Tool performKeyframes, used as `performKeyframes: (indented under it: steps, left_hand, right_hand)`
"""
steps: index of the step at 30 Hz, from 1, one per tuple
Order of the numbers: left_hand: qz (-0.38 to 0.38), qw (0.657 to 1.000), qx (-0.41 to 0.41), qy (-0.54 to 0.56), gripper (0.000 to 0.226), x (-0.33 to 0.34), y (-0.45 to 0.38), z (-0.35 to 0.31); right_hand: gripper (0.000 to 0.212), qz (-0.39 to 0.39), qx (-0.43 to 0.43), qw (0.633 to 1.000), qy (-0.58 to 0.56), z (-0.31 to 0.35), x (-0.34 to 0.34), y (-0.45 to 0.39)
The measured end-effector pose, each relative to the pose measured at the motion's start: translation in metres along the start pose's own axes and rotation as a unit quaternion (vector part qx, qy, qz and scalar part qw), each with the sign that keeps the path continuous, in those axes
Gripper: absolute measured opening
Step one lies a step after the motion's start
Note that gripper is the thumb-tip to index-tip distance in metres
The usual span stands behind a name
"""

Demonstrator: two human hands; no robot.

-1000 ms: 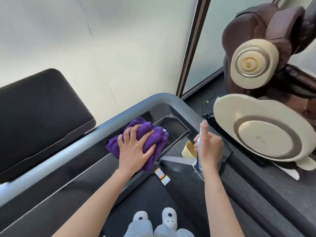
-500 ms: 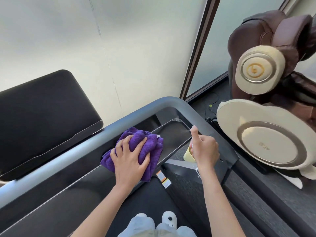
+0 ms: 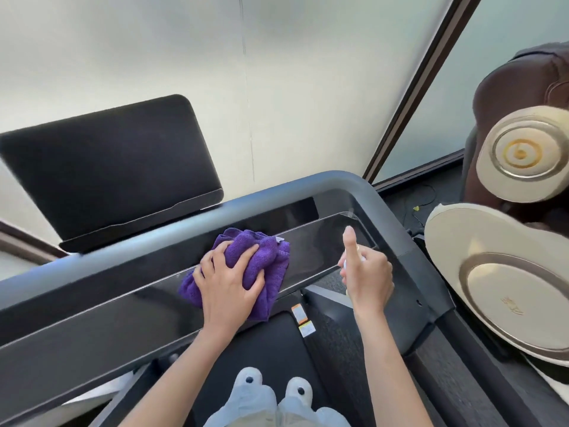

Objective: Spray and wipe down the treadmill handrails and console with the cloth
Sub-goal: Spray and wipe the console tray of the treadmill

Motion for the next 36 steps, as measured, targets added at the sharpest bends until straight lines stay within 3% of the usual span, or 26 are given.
performKeyframes:
  steps: [6, 10, 21, 25, 31, 36]
  left_hand:
    - [-0.05, 0.99, -0.124, -0.043, 0.046, -0.029, 0.045, 0.05]
    - [-0.075, 0.98, -0.177, -0.054, 0.045, -0.045, 0.073, 0.075]
    - [-0.113, 0.982, -0.152, 0.005, 0.043, -0.079, 0.099, 0.126]
    - [-0.154, 0.967, -0.194, 0.051, 0.033, -0.109, 0.11, 0.161]
    - [-0.179, 0.958, -0.215, 0.064, 0.038, -0.144, 0.124, 0.211]
    - [-0.201, 0.952, -0.219, 0.07, 0.038, -0.16, 0.146, 0.237]
  right_hand:
    - [0.094, 0.037, -0.074, 0.995, 0.056, 0.016, 0.014, 0.007]
    - [0.089, 0.031, -0.099, 0.992, 0.075, 0.028, 0.018, 0.012]
    - [0.096, 0.067, -0.117, 0.99, 0.039, 0.051, 0.054, 0.078]
    - [0.1, 0.085, -0.125, 0.987, 0.047, 0.059, 0.081, 0.115]
    - [0.089, 0.063, -0.137, 0.986, 0.068, 0.074, 0.106, 0.148]
    - [0.096, 0.081, -0.157, 0.98, 0.088, 0.083, 0.127, 0.173]
Point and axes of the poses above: each hand's wrist, its own y-axis away from the middle knuckle, its own x-axis out of the palm, z = x × y, the point moved 6 cm from there along -y, towards the middle knuckle, and after that the axes turned 6 degrees about x, right-handed, at the moved point
